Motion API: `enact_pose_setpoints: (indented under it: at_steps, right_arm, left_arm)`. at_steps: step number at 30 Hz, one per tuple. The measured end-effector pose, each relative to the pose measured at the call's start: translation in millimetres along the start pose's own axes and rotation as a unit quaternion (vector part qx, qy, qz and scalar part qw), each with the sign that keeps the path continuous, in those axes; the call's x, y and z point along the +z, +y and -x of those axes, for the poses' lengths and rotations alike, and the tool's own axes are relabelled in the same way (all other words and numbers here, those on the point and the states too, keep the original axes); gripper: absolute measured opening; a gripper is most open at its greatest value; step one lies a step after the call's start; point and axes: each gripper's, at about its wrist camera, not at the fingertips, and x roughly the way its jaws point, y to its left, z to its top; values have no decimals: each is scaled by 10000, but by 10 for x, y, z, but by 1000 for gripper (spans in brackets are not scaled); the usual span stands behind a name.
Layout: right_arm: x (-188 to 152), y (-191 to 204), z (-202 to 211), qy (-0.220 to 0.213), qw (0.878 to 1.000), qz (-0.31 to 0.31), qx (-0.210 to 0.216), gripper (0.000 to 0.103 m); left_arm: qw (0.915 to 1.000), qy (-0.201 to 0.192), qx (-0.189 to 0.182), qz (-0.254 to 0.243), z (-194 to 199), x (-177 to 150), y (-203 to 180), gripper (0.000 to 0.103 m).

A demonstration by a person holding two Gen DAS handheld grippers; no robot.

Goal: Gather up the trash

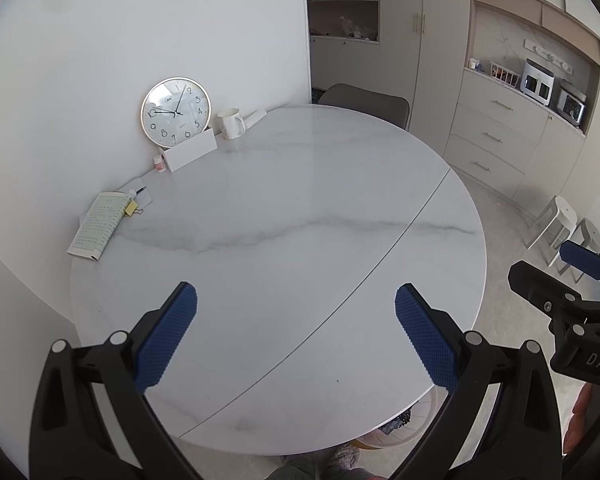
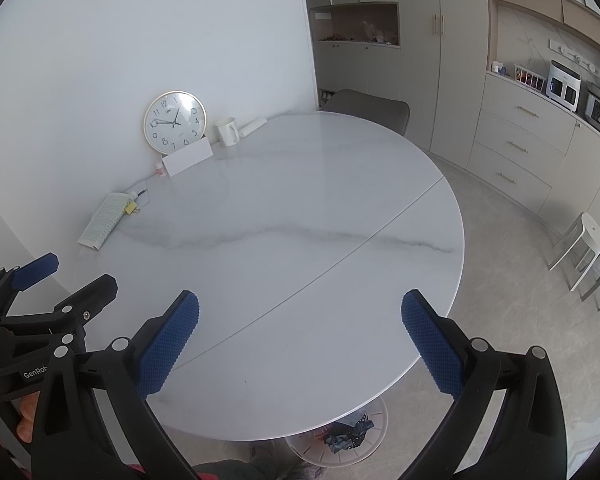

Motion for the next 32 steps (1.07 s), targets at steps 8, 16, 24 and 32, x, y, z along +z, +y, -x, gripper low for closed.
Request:
enact_pose_setpoints:
  at_steps: [8,16,24,32]
  right_arm:
    - [-10,-17,-45,65,10000,-6,13,101]
    - [-11,-17,-55,73,10000,-16,12,101]
    - [-20,-57,-59,66,10000,-21,10,101]
    - [-35,-79,-60,80,10000,-27,23,101]
  left_arm:
    - [10000,55,14,12,-30,-6,-29,95]
    - [9998,129,-79,86,-73,-15,-18,95]
    - [9999,69,-81,100,-64,-30,-49,95]
    - [9996,172,-69,212,-92,-19,-42,95]
